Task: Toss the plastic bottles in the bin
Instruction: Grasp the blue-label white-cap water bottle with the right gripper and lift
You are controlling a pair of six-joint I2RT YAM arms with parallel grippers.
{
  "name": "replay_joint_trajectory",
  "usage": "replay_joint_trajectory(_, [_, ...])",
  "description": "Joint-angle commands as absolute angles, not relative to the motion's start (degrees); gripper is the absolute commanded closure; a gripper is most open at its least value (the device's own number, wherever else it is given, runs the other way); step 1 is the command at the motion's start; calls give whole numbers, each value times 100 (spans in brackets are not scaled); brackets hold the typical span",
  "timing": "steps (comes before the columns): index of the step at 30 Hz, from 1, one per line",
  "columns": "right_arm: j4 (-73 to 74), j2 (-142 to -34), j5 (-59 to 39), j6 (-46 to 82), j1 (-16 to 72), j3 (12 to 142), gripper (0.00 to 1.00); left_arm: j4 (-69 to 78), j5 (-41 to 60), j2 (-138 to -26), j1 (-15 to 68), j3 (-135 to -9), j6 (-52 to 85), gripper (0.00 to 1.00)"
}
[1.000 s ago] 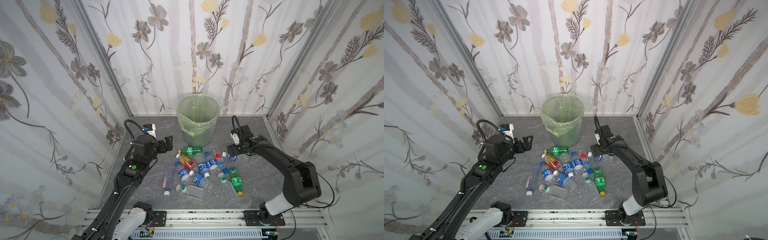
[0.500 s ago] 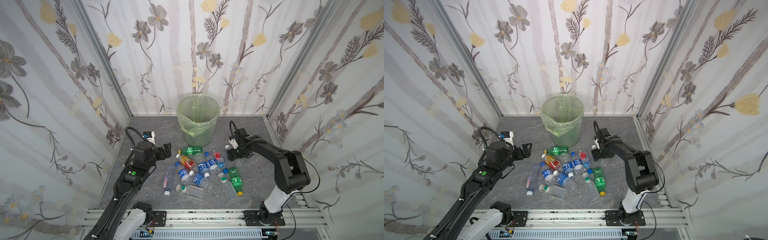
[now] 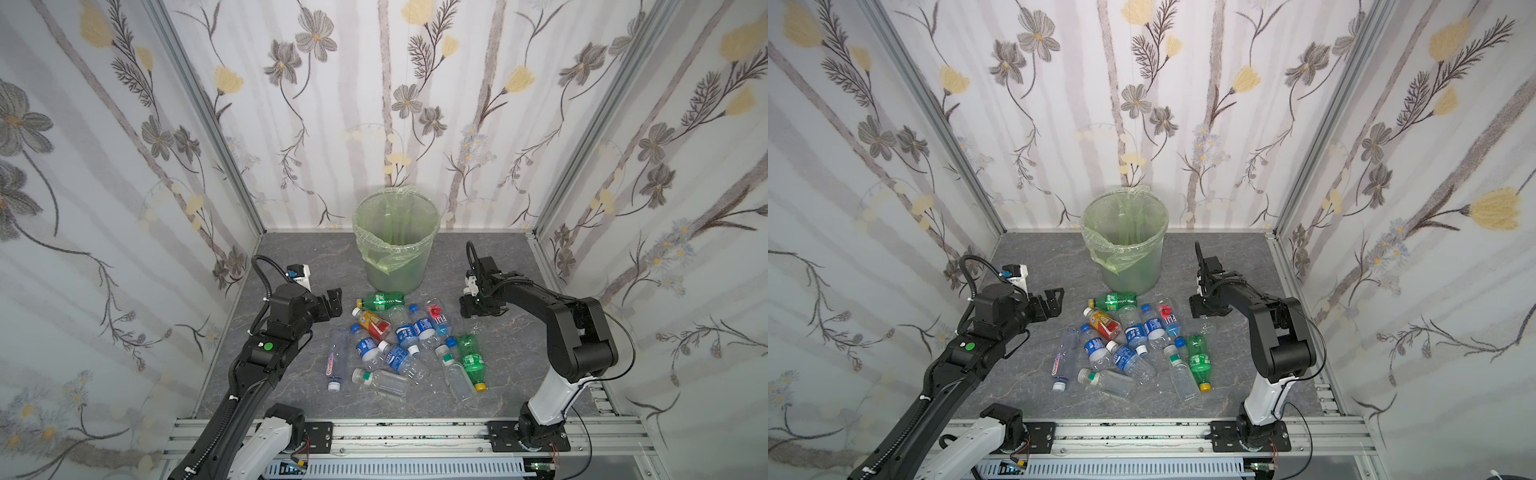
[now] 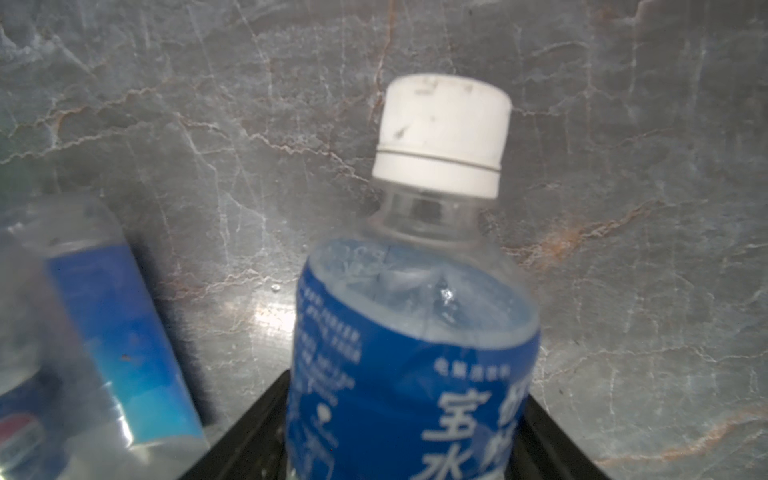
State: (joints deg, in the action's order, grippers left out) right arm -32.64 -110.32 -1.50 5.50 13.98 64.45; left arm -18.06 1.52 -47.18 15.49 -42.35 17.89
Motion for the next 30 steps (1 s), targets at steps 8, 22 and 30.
replay_joint_trajectory(8, [-2607, -10309, -4, 853, 1196, 6049, 44, -1746, -31, -4640, 1527, -4127, 1756, 0])
replay_joint_trajectory(22, [-1728, -6896, -574, 860, 1107, 5158, 50, -1747, -99, -4535, 1509, -3999, 1714, 0])
replay_joint_trajectory(30, [-627, -4960, -1516, 978, 1126, 4654, 51, -1745, 51, -4627, 1498, -4049, 1670, 0])
